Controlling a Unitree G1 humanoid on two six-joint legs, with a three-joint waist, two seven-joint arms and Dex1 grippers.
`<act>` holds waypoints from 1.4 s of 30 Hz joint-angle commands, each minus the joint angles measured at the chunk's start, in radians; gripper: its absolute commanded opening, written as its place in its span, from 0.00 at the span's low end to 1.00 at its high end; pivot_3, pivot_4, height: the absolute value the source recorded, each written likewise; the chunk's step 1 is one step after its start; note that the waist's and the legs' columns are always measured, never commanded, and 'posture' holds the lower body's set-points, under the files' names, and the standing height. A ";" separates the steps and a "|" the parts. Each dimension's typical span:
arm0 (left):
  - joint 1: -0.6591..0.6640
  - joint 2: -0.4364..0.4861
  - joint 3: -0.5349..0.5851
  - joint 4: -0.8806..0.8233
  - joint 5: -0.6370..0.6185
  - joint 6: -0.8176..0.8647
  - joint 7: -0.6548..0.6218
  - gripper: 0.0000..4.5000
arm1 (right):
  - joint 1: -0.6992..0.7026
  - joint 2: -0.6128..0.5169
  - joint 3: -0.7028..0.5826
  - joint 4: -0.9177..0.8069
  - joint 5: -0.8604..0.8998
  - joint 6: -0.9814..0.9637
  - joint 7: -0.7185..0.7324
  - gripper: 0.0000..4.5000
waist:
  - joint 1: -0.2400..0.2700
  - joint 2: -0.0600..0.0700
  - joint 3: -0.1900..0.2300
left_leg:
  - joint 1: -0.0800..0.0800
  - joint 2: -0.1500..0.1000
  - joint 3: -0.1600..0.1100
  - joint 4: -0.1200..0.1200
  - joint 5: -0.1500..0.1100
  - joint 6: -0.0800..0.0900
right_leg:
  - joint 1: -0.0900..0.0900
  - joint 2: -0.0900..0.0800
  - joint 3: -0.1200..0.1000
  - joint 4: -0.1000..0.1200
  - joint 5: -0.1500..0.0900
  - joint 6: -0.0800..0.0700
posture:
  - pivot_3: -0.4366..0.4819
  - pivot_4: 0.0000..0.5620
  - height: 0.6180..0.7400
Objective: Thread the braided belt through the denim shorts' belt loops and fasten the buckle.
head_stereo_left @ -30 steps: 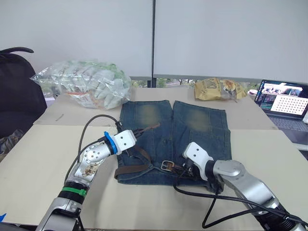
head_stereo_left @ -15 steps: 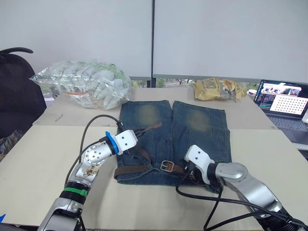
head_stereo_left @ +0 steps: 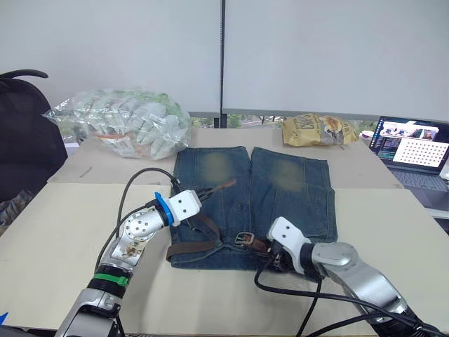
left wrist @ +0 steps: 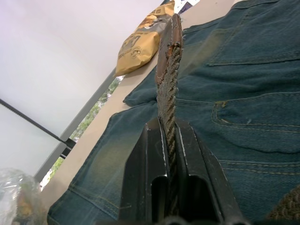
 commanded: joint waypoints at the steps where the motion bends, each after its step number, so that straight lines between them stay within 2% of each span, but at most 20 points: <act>1: 0.000 0.007 0.008 -0.022 0.000 -0.017 0.001 0.00 | -0.009 0.015 -0.024 -0.006 -0.011 0.006 -0.018 0.21 | 0.000 0.000 0.000 | 0.000 0.000 0.000 0.000 0.000 0.000 | 0.000 0.000 0.000 0.000 0.000 0.000 | 0.48 0.27 1.00; 4: 0.017 0.018 0.008 -0.030 0.003 -0.015 -0.003 0.00 | -0.014 0.097 -0.064 -0.010 0.031 0.003 -0.054 0.02 | -0.004 0.000 0.000 | 0.000 0.000 0.000 0.000 0.000 0.000 | 0.000 0.000 0.000 0.000 0.000 0.000 | 0.48 0.27 1.00; 11: 0.073 0.023 0.006 -0.079 0.006 0.016 -0.002 0.00 | -0.059 0.353 -0.173 0.016 0.102 0.044 -0.206 0.01 | -0.006 0.000 0.000 | 0.000 0.001 0.000 0.000 0.000 0.000 | -0.001 0.001 0.000 0.002 0.001 -0.001 | 0.48 0.27 1.00; 14: 0.097 0.021 0.003 -0.108 0.011 0.038 0.003 0.00 | -0.084 0.423 -0.202 0.037 0.094 0.037 -0.265 0.01 | -0.003 0.000 0.000 | 0.000 0.000 0.000 0.001 0.000 0.000 | -0.002 0.001 0.000 0.005 0.001 -0.002 | 0.48 0.27 1.00; 28: 0.150 -0.012 0.001 -0.204 0.024 0.164 0.046 0.00 | -0.123 0.506 -0.224 0.095 0.068 -0.021 -0.387 0.01 | -0.005 0.000 0.000 | 0.001 0.000 0.000 0.001 0.000 0.000 | -0.002 0.001 0.000 0.007 0.001 -0.002 | 0.48 0.27 1.00; 42: 0.166 -0.043 -0.003 -0.249 0.012 0.210 0.048 0.00 | -0.124 0.539 -0.228 0.103 0.074 -0.017 -0.421 0.01 | -0.004 0.000 0.000 | 0.001 0.000 0.000 0.001 0.000 0.000 | -0.002 0.001 0.000 0.007 0.001 -0.002 | 0.48 0.27 1.00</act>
